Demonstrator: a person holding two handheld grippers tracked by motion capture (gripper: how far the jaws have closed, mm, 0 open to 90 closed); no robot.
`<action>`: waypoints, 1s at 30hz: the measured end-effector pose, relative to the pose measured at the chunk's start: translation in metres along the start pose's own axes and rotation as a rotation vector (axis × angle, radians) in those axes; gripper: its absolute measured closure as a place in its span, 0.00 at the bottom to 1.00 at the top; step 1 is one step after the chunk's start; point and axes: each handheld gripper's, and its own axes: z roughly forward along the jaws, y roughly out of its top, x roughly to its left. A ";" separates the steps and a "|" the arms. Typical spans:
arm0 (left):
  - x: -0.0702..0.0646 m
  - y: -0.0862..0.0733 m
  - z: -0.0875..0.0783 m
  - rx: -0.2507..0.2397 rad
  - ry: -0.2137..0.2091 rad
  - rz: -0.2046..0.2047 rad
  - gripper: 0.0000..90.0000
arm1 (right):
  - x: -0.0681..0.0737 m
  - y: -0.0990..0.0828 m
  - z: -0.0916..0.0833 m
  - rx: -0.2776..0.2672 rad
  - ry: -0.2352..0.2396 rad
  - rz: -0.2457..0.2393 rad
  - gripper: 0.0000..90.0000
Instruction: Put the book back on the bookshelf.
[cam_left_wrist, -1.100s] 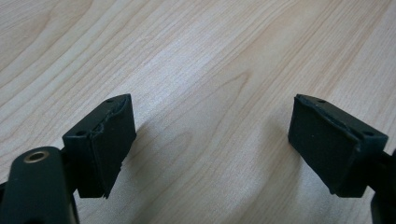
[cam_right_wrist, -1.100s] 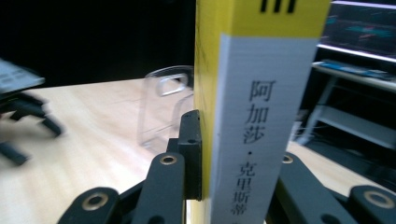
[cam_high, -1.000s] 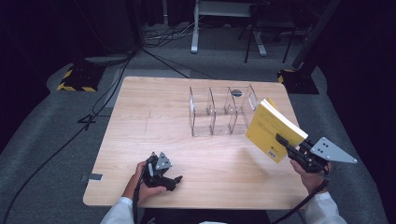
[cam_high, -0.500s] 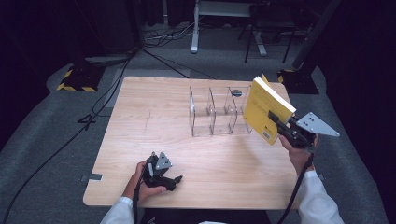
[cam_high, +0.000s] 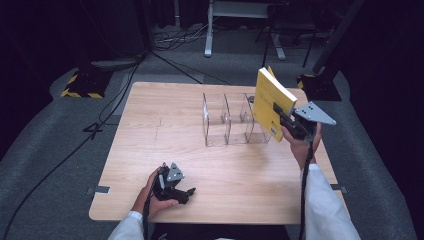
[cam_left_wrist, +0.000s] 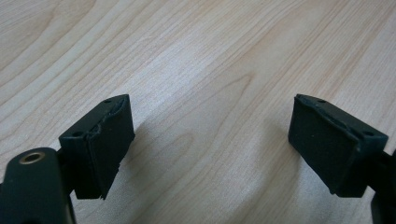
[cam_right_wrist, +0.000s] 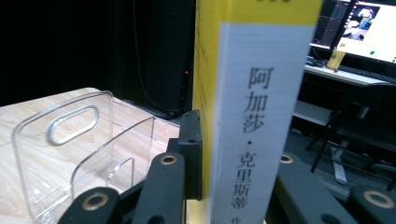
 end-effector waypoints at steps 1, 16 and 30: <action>0.000 0.000 0.000 0.000 0.000 -0.001 0.16 | 0.001 0.000 0.003 0.003 0.000 0.001 0.85; 0.000 0.000 0.000 0.000 0.000 0.000 0.16 | 0.009 -0.012 0.047 0.043 -0.041 0.020 0.84; 0.000 0.000 0.000 -0.002 0.001 0.000 0.16 | 0.008 -0.035 0.067 0.058 -0.039 0.066 0.84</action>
